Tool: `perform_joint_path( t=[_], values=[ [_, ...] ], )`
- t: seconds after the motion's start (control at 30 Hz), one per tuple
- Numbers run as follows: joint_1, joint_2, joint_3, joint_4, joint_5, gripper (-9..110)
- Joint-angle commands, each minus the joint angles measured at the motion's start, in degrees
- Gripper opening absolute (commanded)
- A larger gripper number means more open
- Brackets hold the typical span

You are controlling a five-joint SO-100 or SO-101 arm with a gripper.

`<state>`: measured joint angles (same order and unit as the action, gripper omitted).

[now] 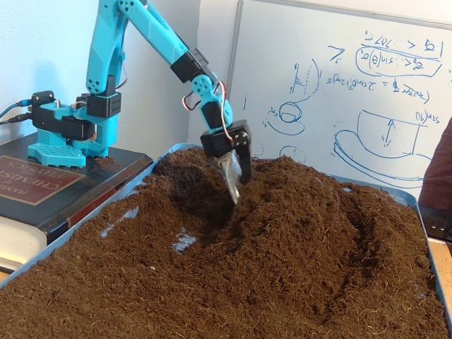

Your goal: Build a berm.

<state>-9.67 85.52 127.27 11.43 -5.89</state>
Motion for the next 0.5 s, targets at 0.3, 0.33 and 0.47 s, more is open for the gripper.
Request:
perform_joint_path(
  t=[0.3, 0.33, 0.47],
  values=[
    [-4.7, 13.4, -7.7, -2.9, 1.1, 1],
    [-4.8, 14.2, -7.7, -2.9, 1.1, 1],
    [-4.8, 16.1, -7.0, -2.9, 1.1, 1]
  ],
)
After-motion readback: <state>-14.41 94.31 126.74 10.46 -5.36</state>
